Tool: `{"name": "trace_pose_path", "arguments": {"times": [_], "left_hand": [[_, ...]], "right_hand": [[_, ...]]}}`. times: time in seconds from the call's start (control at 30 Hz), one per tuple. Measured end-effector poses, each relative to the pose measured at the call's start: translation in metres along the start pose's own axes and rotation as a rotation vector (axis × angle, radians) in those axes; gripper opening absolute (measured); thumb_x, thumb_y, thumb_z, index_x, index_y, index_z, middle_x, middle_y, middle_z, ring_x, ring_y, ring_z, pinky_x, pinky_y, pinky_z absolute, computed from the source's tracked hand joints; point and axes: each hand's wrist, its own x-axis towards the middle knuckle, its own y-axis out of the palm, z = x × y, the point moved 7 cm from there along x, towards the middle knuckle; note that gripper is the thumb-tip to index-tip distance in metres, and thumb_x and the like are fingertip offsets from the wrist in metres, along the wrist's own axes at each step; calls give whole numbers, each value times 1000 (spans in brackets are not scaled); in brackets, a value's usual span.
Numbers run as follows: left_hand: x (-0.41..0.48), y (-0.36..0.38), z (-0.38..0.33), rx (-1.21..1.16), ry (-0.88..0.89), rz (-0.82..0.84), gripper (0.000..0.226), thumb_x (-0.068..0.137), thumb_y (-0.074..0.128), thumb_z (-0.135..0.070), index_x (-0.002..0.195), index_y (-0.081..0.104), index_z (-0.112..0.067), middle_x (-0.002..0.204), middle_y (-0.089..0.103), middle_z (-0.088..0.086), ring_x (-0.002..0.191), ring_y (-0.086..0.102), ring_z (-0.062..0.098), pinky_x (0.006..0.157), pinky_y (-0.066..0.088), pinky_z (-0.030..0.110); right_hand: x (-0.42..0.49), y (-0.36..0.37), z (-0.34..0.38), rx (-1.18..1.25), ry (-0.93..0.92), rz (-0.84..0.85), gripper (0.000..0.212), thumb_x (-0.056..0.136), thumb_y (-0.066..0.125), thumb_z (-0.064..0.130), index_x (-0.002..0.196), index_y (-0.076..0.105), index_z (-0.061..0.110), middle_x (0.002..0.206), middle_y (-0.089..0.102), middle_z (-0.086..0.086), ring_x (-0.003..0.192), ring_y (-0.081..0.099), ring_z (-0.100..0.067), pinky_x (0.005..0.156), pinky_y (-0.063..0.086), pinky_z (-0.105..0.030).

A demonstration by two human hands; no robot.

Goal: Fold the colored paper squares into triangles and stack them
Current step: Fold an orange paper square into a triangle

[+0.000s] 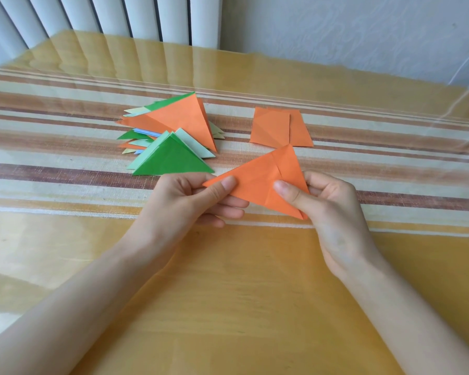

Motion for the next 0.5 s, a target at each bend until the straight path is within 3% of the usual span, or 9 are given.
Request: {"name": "trace_pose_path", "arguments": {"times": [0.2, 0.3, 0.4, 0.5], "left_hand": [[0, 0, 1, -20, -31, 14, 25, 73, 61, -34, 71, 77, -14, 81, 75, 9, 69, 72, 15, 51, 53, 18], [2, -4, 1, -25, -40, -22, 38, 79, 53, -42, 80, 73, -10, 82, 75, 10, 71, 72, 17, 52, 54, 20], [2, -12, -11, 83, 81, -75, 40, 83, 58, -52, 90, 70, -14, 84, 75, 1, 77, 70, 12, 61, 54, 20], [-3, -1, -12, 193, 91, 58, 27, 71, 76, -39, 87, 72, -18, 71, 69, 3, 65, 61, 7, 56, 47, 16]], "right_hand": [[0, 1, 0, -3, -17, -27, 13, 82, 71, 10, 84, 69, -2, 92, 68, -26, 78, 60, -19, 77, 46, -30], [1, -1, 0, -30, -8, -21, 7, 82, 71, 9, 83, 71, 2, 90, 71, -20, 80, 63, -20, 79, 50, -31], [0, 5, 3, -98, 30, 133, 0, 80, 71, 7, 80, 71, 7, 79, 73, -9, 74, 66, -16, 75, 52, -29], [-7, 20, 4, -166, 35, 308, 6, 79, 72, 5, 80, 69, 9, 70, 68, 3, 68, 62, -6, 67, 48, -18]]}}
